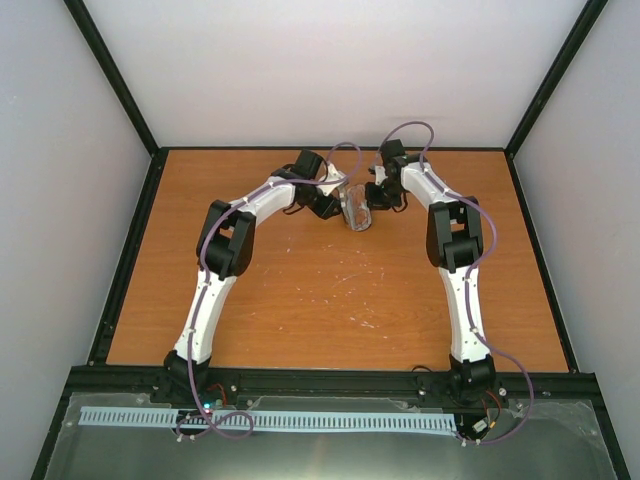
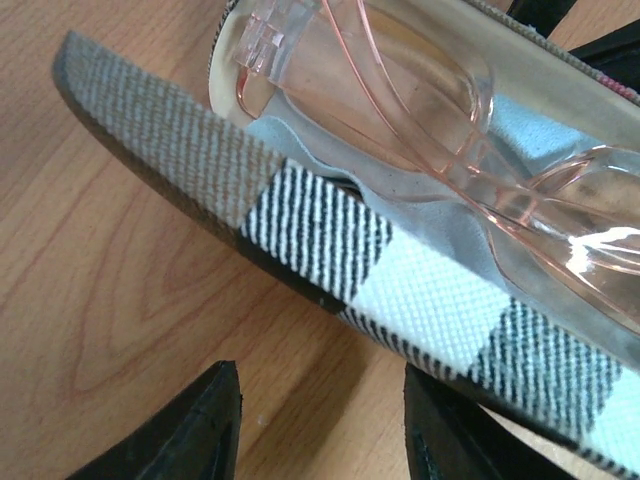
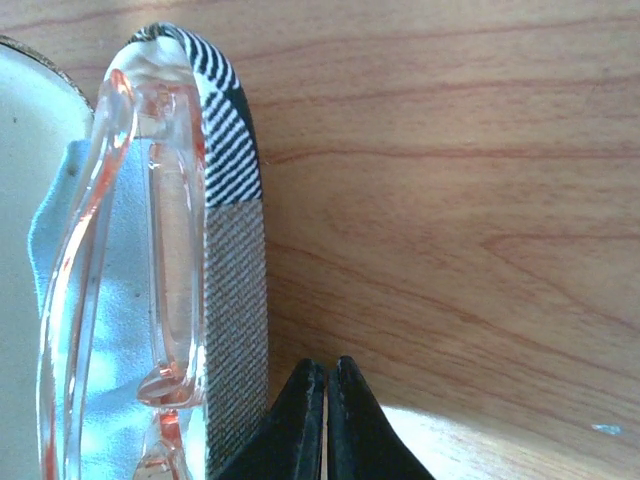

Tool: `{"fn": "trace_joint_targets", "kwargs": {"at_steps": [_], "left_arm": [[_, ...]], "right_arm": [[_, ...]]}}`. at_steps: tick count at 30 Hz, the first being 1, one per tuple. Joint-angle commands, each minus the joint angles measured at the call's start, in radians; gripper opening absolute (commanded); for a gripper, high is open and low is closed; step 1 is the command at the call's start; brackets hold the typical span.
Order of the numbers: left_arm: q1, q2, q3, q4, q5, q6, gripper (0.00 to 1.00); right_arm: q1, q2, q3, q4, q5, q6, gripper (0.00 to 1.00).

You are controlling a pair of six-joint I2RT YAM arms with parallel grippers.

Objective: Organize the sunglasses
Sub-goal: Close the sunglasses case at the center of the board.

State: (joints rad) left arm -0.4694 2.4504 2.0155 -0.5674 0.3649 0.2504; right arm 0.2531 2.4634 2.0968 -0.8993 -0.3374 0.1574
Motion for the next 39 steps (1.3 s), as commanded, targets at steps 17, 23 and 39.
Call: {"fn": "trace_joint_targets", "kwargs": {"at_steps": [17,23,39], "left_arm": [[-0.143,-0.072,0.025,0.02,-0.013,0.055,0.38],[-0.187,-0.083,0.019,0.018,-0.052,0.073,0.37],[-0.206,-0.128,-0.012,0.003,-0.117,0.108,0.33]], "right_arm": [[0.098,-0.091,-0.136,0.101,-0.162,-0.047,0.03],[0.098,-0.15,-0.228,0.171,-0.263,-0.094,0.03],[0.104,-0.204,-0.321,0.198,-0.373,-0.177,0.03]]}}
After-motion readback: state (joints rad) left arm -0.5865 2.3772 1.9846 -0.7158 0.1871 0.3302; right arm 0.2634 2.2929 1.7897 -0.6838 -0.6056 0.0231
